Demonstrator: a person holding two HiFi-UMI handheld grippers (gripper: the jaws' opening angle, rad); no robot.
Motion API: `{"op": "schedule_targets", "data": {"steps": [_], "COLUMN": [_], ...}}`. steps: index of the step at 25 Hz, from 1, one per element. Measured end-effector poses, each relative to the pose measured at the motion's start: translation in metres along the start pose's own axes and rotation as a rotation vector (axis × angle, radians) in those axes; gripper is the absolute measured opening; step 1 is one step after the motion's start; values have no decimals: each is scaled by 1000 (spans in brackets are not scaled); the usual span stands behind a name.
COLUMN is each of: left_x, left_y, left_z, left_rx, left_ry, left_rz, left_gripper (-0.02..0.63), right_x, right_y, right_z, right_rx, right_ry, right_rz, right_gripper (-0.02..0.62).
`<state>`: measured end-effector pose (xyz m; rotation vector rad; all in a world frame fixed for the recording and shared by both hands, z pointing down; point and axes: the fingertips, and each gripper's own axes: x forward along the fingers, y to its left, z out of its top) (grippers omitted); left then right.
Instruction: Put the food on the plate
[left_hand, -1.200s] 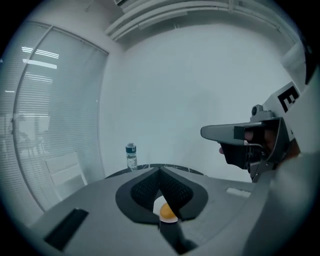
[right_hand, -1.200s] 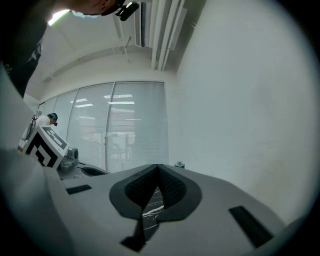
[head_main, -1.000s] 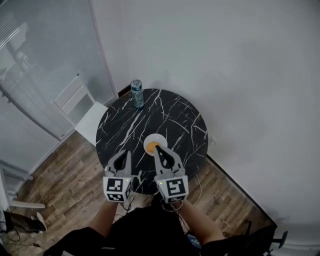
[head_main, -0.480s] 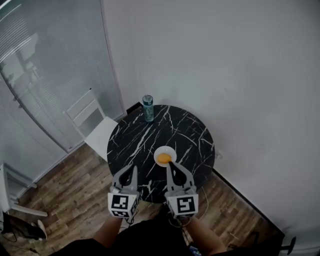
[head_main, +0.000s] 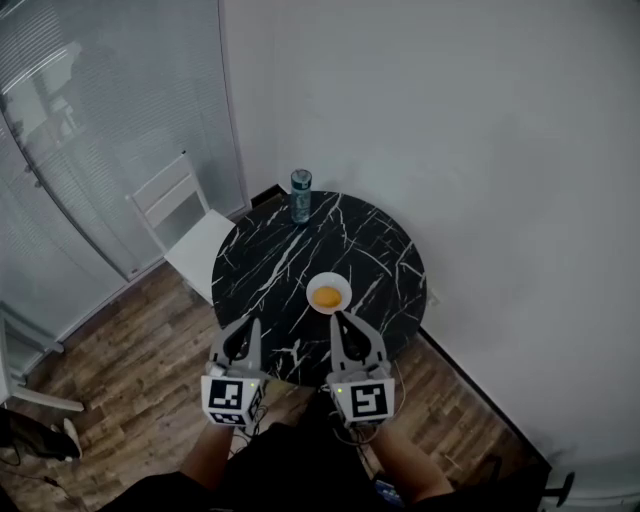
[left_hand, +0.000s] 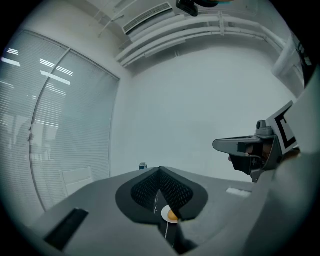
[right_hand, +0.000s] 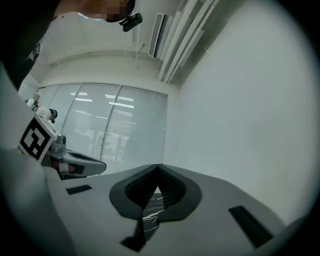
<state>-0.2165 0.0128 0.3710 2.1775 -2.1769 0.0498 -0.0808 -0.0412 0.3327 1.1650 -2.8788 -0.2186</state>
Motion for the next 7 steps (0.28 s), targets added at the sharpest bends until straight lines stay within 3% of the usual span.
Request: {"op": "schedule_targets", "data": {"steps": [7], "left_x": [8], "left_y": [1], "left_z": [-6], "left_rx": [36], "left_ry": [6], "left_rz": [-15], "left_gripper": [0], "right_x": [13], "right_y": [5], "right_z": [0], "right_rx": [-36], "right_ry": [-13], "right_rz": [9], "right_gripper": [-5]}}
